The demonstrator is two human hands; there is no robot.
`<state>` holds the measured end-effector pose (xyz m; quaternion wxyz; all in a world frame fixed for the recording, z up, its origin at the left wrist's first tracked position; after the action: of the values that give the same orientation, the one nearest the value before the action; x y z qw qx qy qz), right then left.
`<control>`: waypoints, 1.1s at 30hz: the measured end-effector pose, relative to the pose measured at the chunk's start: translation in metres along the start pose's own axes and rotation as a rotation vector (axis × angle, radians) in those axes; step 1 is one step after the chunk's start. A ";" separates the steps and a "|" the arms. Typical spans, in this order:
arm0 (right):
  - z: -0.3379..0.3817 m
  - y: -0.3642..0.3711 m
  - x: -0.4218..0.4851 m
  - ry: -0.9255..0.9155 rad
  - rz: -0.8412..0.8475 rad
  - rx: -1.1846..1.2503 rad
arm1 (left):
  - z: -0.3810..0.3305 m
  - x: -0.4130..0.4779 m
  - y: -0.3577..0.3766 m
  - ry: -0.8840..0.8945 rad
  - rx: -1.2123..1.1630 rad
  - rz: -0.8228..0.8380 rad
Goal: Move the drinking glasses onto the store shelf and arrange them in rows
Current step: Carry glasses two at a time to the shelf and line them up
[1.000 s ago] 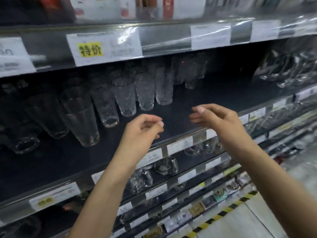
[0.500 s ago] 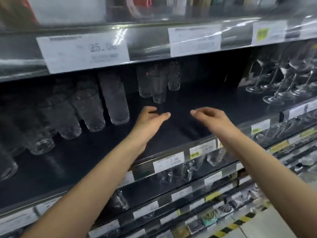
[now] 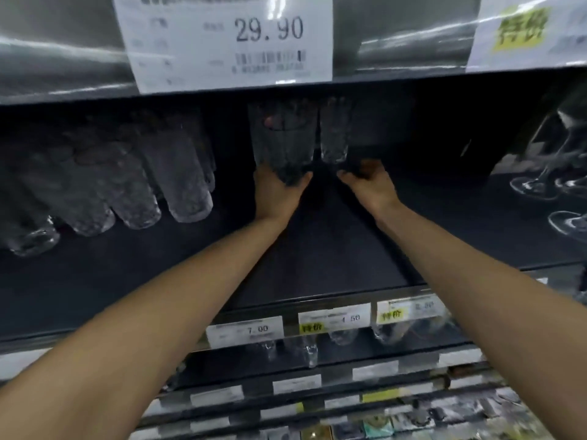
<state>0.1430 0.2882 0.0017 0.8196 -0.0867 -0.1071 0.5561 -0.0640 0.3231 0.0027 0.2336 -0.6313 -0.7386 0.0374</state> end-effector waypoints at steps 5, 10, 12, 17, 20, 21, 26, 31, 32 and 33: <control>0.004 0.015 0.049 -0.100 -0.018 0.063 | 0.000 0.018 0.005 -0.045 -0.023 -0.124; 0.001 0.032 0.093 -0.135 -0.029 0.059 | 0.004 0.035 0.013 -0.041 -0.003 -0.118; 0.001 0.038 0.108 -0.144 -0.024 0.062 | 0.005 0.041 0.017 -0.044 -0.009 -0.106; 0.000 0.048 0.131 -0.118 -0.022 0.077 | 0.006 0.049 0.022 -0.054 -0.025 -0.099; -0.006 0.049 0.141 -0.097 -0.032 0.111 | 0.008 0.052 0.022 -0.058 -0.024 -0.102; -0.005 0.049 0.141 -0.095 -0.035 0.116 | 0.009 0.052 0.022 -0.055 -0.025 -0.103; -0.011 0.045 0.140 -0.081 -0.058 0.180 | 0.008 0.051 0.022 -0.063 -0.049 -0.080; -0.011 0.034 0.115 -0.053 -0.005 0.252 | 0.005 0.041 0.019 -0.078 -0.093 -0.056; -0.010 0.032 0.109 -0.051 0.020 0.259 | 0.003 0.037 0.018 -0.081 -0.102 -0.043; -0.007 0.031 0.098 -0.055 0.046 0.262 | 0.002 0.033 0.018 -0.086 -0.111 -0.020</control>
<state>0.1525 0.3902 -0.0049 0.8078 0.0337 -0.0539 0.5860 -0.0513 0.3583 0.0048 0.1668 -0.6336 -0.7552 0.0211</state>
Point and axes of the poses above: each hand's wrist, its own x-axis towards the middle knuckle, its own y-axis out of the palm, z = x × y, the point moved 7 cm from there along x, towards the middle knuckle, and after that the axes turned 4 degrees about x, right-handed, at the moved point
